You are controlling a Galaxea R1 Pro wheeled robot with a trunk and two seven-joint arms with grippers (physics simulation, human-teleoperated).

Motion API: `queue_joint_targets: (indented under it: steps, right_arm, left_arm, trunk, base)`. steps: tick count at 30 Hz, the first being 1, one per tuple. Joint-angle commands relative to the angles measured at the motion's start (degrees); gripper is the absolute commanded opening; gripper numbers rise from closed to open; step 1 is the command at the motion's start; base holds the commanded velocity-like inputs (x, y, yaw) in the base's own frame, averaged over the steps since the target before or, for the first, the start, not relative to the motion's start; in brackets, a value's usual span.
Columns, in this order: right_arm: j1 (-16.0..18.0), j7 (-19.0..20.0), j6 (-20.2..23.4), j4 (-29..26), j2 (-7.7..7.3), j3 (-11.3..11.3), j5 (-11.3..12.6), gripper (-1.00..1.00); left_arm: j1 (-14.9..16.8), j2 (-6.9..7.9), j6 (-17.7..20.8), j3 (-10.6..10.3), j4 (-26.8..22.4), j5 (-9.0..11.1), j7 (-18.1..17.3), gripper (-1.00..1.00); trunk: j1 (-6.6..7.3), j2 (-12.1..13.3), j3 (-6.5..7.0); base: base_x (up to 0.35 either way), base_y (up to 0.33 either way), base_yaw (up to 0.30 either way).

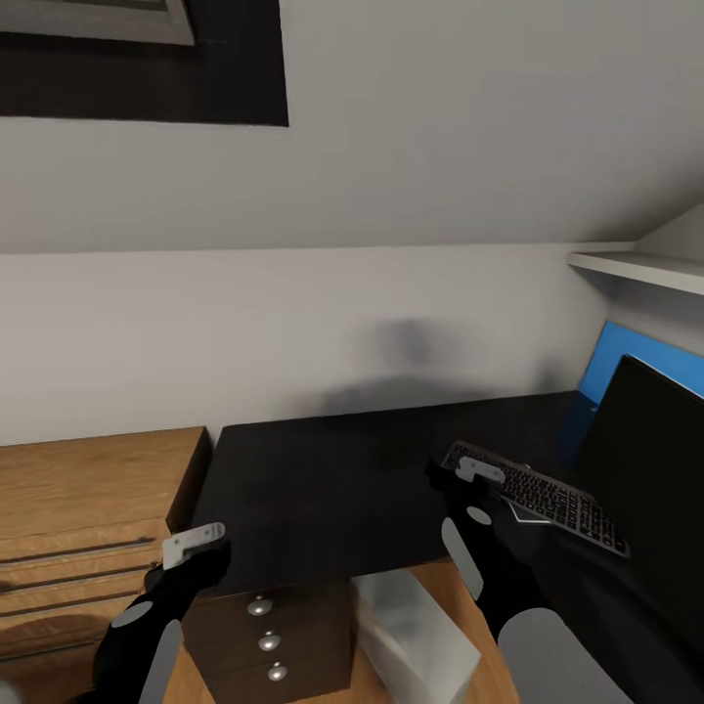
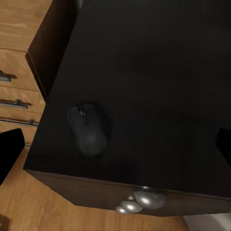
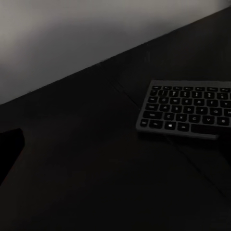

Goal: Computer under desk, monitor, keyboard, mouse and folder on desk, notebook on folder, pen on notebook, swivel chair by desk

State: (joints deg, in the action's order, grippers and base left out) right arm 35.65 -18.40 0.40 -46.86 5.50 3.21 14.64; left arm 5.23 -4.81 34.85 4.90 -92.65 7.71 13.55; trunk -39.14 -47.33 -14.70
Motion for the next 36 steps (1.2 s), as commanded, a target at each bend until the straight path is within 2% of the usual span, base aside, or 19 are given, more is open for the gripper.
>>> queue_joint_targets:
  steps: [1,10,18,24,36]
  right_arm:
    - [0.0,-0.4,0.0,0.0,-0.05,0.2,0.5,1.00]
    - [0.0,-0.4,0.0,0.0,-0.14,0.2,0.4,1.00]
    - [0.0,-0.4,0.0,0.0,-0.14,0.2,0.3,1.00]
    - [0.0,-0.4,0.0,0.0,-0.14,0.2,0.3,1.00]
    - [0.0,-0.5,0.0,-0.1,-0.06,0.2,0.3,1.00]
  left_arm:
    - [0.0,-0.03,0.2,0.1,-0.1,0.6,0.4,1.00]
    - [0.0,-0.03,0.3,0.2,-0.1,0.6,0.4,1.00]
    - [0.0,-0.17,0.3,3.1,-0.1,0.7,0.4,1.00]
    - [0.0,-0.20,0.3,3.4,-0.1,0.6,0.4,1.00]
    - [0.0,-0.20,0.3,3.4,-0.1,0.6,0.4,1.00]
  trunk:
    - [-0.04,-0.1,-0.08]
    - [-0.04,-0.1,-0.08]
    - [-0.04,-0.1,-0.08]
    - [-0.04,-0.1,-0.08]
    - [-0.04,-0.1,-0.08]
  base:
    - [0.304,0.000,0.000]
    - [0.187,-0.035,0.000]
    - [0.231,-0.184,0.000]
    - [0.162,-0.154,0.000]
    - [0.169,-0.017,0.000]
